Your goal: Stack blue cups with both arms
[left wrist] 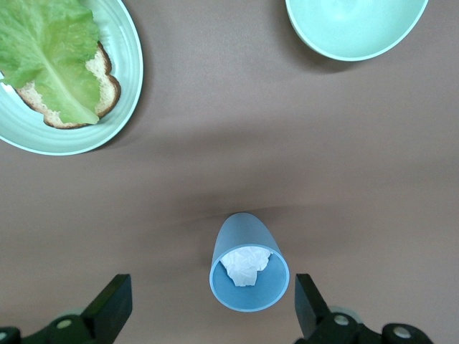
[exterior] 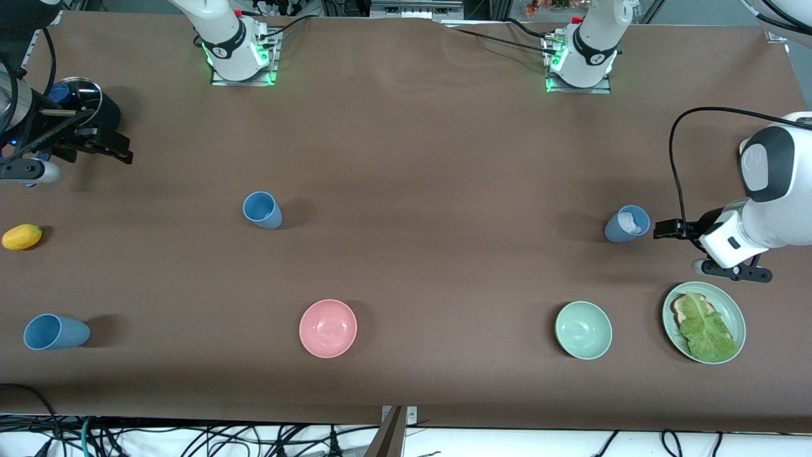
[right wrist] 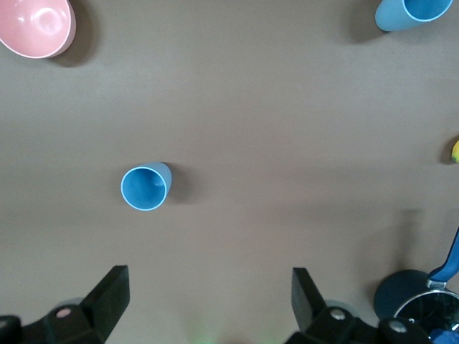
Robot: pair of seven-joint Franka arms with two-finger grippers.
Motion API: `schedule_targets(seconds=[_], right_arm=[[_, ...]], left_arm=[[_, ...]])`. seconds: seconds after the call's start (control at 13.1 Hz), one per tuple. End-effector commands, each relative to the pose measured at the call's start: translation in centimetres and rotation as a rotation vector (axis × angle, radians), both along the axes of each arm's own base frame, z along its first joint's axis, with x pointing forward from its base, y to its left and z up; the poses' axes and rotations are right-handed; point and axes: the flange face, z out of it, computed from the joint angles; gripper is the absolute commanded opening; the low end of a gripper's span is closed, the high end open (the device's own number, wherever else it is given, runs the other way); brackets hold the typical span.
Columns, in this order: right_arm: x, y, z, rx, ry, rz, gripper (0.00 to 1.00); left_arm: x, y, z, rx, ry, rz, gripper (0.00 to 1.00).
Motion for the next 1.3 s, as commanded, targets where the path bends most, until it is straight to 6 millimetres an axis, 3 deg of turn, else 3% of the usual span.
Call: schedule_targets(seconds=[0.0, 0.69, 0.99, 1.14, 1.22], right_arm=[[-0.1, -0.1, 0.1, -0.003, 0.009, 0.0, 1.0], [-0.1, -0.1, 0.0, -0.003, 0.01, 0.001, 1.0], [-0.1, -0.1, 0.1, -0.004, 0.009, 0.007, 1.0], [-0.1, -0.1, 0.3, -0.004, 0.006, 0.005, 1.0], [-0.1, -0.1, 0.2, -0.004, 0.007, 0.003, 1.0]], left_arm=[[0.4, -0.1, 0.3, 0.028, 0.011, -0.002, 1.0], [0.4, -0.2, 0.3, 0.031, 0.009, 0.017, 1.0], [0.1, -1.2, 1.2, 0.032, 0.029, 0.014, 1.0], [-0.2, -1.6, 2.3, 0.037, 0.039, 0.03, 1.0], [-0.2, -1.7, 3.8, 0.037, 0.046, 0.03, 1.0]])
